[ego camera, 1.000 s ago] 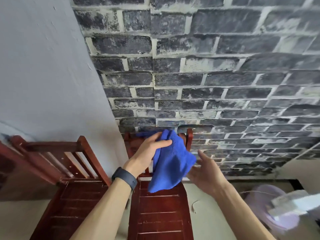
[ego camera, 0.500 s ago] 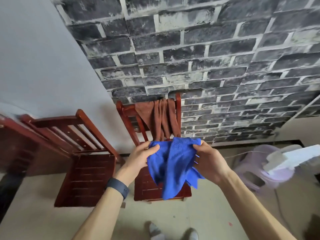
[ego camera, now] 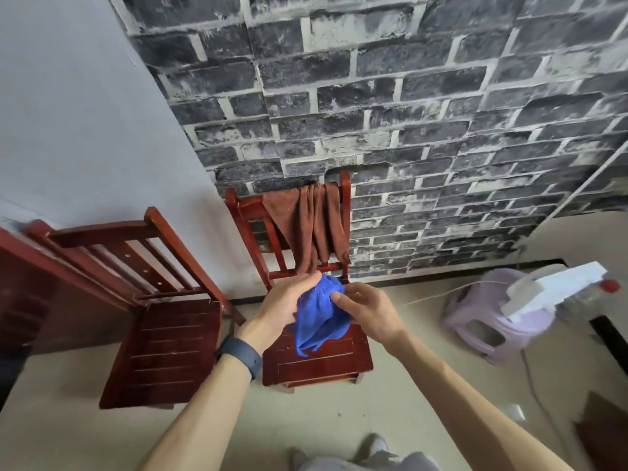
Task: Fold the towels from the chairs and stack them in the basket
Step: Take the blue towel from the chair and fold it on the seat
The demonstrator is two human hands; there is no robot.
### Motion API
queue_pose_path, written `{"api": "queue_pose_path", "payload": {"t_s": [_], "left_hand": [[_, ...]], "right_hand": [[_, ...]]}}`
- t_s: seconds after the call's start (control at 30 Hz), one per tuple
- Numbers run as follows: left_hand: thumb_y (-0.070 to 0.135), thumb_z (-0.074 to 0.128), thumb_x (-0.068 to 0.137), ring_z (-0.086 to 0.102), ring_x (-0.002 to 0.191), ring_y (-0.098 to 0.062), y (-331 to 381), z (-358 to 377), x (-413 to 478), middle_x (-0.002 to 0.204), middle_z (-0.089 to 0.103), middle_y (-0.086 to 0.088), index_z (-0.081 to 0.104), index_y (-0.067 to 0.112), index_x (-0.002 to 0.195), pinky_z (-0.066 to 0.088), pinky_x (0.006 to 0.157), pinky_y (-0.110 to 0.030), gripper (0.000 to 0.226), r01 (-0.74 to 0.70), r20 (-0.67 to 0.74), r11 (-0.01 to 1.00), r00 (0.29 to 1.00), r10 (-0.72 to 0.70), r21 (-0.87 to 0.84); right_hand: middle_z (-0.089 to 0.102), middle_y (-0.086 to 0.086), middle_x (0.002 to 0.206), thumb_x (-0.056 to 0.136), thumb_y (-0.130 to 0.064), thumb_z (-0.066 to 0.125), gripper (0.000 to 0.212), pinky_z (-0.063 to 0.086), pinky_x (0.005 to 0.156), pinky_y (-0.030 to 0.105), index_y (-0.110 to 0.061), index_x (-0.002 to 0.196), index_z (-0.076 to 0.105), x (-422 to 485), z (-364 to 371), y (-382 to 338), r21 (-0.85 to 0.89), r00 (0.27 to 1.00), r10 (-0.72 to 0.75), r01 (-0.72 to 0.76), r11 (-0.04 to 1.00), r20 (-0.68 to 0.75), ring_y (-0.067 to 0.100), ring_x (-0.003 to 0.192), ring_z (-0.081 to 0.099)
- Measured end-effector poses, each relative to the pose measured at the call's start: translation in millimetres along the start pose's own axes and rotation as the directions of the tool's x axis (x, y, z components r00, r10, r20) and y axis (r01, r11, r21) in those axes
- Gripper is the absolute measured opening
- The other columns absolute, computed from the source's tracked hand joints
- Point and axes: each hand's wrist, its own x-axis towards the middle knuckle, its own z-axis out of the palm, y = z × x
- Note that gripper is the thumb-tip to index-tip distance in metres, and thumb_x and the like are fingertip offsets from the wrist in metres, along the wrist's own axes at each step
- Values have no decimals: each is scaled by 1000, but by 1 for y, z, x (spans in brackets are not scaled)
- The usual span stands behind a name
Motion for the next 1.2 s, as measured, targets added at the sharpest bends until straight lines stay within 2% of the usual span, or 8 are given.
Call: {"api": "queue_pose_path", "payload": {"t_s": [0.27, 0.4, 0.5, 0.63, 0.77, 1.03, 1.13, 1.2], "left_hand": [[34, 59, 97, 70, 105, -33, 6, -35, 2, 111, 74, -12, 70, 10, 112, 53, 80, -36, 30, -52, -192, 987, 981, 22, -154], [33, 56, 100, 70, 102, -28, 7, -54, 4, 109, 74, -10, 67, 4, 116, 53, 82, -37, 35, -102, -286, 971, 957, 37, -218], [32, 56, 100, 67, 98, -31, 3, -61, 4, 103, 72, -15, 66, 2, 110, 49, 84, -39, 33, -111, -299, 980, 953, 58, -165], [32, 60, 98, 65, 92, -30, -2, -59, 4, 96, 67, -14, 69, 13, 94, 46, 83, -42, 22, -91, -314, 981, 949, 33, -171], [47, 66, 85, 61, 85, -27, 0, -64, 8, 92, 62, -11, 68, 9, 93, 45, 79, -41, 39, -110, -330, 989, 941, 72, -97], [39, 63, 86, 59, 80, -23, -1, -81, 12, 81, 64, -5, 67, 20, 74, 46, 75, -39, 24, -132, -513, 986, 856, 64, -98], [39, 62, 88, 47, 76, -21, -5, -97, 11, 78, 51, -8, 57, 20, 68, 37, 71, -37, 27, -107, -552, 992, 832, 54, -66], [37, 63, 90, 51, 79, -22, -12, -110, 10, 82, 54, -8, 59, 20, 70, 42, 73, -38, 26, -73, -579, 994, 815, 16, -75]], "right_hand": [[69, 20, 95, 97, -5, 46, 18, 60, 73, 43, -7, 94, 63, 21, -15, 7, 382, 940, 251, -150, 912, -231, 31, 81, 67], [60, 12, 85, 90, -1, 41, 23, 54, 67, 41, -5, 102, 60, 24, -43, 14, 693, 852, 515, -318, 647, -90, 26, 77, 58], [62, 9, 87, 94, -15, 43, 21, 51, 66, 38, -11, 99, 63, 23, -46, 18, 660, 852, 523, -383, 647, -19, 25, 79, 60], [71, 17, 96, 96, -32, 59, 28, 55, 61, 36, -6, 98, 70, 25, -35, 15, 529, 921, 381, -363, 767, 79, 29, 81, 66], [71, 16, 95, 82, -13, 78, 20, 62, 67, 48, -7, 94, 64, 34, -30, 41, 35, 913, 303, -305, 952, -273, 26, 72, 69], [70, 19, 100, 95, -24, 49, 22, 44, 74, 34, -11, 101, 65, 33, -56, 71, -716, 906, 66, -373, 590, -418, 40, 96, 64], [71, 12, 94, 97, -22, 55, 16, 51, 82, 36, -14, 95, 68, 36, -63, 66, -221, 894, 263, -356, 908, -362, 29, 85, 66], [70, 8, 94, 98, -19, 59, 11, 53, 84, 37, -12, 102, 66, 38, -68, 55, 395, 875, 424, -313, 864, -235, 23, 84, 67]]}}
